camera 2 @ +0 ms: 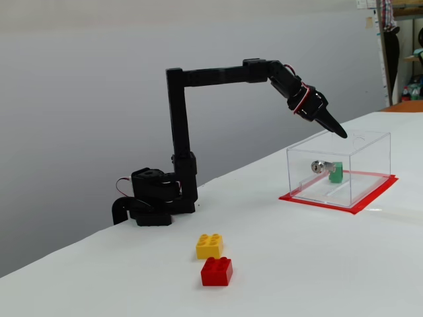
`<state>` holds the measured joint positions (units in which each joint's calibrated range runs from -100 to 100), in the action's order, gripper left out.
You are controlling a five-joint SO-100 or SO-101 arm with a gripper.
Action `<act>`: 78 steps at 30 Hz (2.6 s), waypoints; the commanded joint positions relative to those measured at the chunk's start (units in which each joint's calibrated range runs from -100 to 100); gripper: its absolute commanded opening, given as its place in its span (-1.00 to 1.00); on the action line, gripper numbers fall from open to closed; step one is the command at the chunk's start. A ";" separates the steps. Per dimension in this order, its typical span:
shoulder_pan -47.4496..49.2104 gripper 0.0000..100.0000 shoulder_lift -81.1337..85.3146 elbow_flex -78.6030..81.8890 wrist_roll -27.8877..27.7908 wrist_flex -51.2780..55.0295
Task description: Pick the green lego brick and place it into the transparent box
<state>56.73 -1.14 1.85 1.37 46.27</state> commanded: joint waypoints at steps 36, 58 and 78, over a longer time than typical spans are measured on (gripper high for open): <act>-28.15 -0.97 59.73 46.25 -0.06 -1.02; -60.83 -0.97 79.76 59.90 -0.06 8.64; -61.65 -0.97 100.80 88.47 -0.17 0.20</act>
<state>-4.49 98.73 88.44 1.37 47.30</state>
